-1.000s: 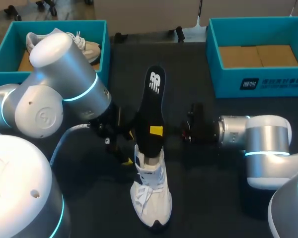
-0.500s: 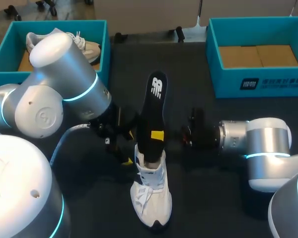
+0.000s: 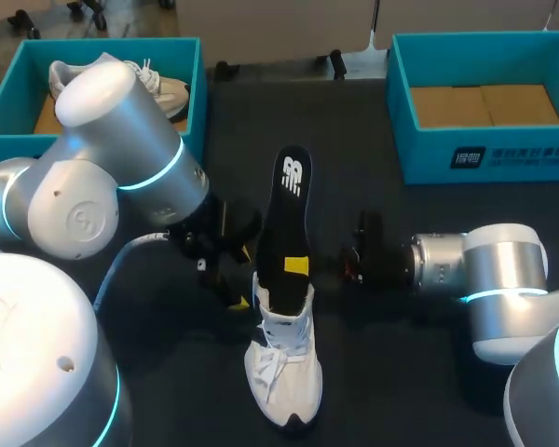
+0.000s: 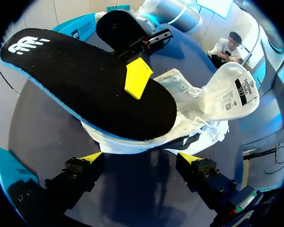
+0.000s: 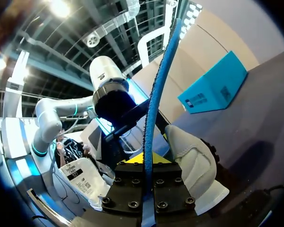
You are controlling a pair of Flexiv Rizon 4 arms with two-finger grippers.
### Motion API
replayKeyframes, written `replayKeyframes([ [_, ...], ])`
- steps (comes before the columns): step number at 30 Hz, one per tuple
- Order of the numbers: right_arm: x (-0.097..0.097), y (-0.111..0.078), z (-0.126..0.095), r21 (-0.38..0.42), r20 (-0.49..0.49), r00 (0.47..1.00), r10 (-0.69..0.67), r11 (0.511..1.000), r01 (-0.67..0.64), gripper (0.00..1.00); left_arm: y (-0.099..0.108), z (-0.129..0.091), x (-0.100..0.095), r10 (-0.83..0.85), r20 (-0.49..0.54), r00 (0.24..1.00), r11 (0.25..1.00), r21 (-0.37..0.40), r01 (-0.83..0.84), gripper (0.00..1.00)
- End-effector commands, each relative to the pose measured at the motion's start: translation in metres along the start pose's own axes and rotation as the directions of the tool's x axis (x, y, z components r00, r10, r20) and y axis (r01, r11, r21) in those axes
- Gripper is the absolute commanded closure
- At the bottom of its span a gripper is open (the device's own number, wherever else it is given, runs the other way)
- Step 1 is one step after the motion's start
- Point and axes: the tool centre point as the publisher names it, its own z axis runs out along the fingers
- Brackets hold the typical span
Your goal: Take the shoe out of the shoebox, open the shoe tongue, remove and reinsert the insole, then place the shoe into the shoebox
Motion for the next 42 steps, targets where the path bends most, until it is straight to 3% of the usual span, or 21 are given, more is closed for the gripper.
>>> replayKeyframes([
  [1,-0.002,-0.011,0.000,0.012,-0.014,1.000,0.021,1.000,-0.020,1.00,0.000,0.000,0.000,0.001,0.000,1.000,1.000,0.000,-0.001,0.00],
  [19,0.004,-0.033,0.003,0.031,-0.013,0.995,0.095,0.995,-0.094,1.00,0.000,0.000,0.000,0.001,0.000,1.000,1.000,0.000,-0.001,0.00],
  [26,0.008,-0.030,0.006,0.043,-0.009,0.996,0.091,0.995,-0.091,1.00,0.000,0.000,0.000,0.001,0.000,1.000,1.000,0.000,-0.001,0.00],
  [35,0.011,-0.021,0.015,0.090,-0.011,0.997,0.073,0.993,-0.072,0.80,0.000,0.000,0.000,0.001,0.000,1.000,1.000,0.000,-0.001,0.00],
  [42,0.014,-0.017,0.017,0.114,-0.006,0.998,0.058,0.992,-0.057,0.76,0.000,0.000,0.000,0.001,0.000,1.000,1.000,0.000,-0.001,0.00],
])
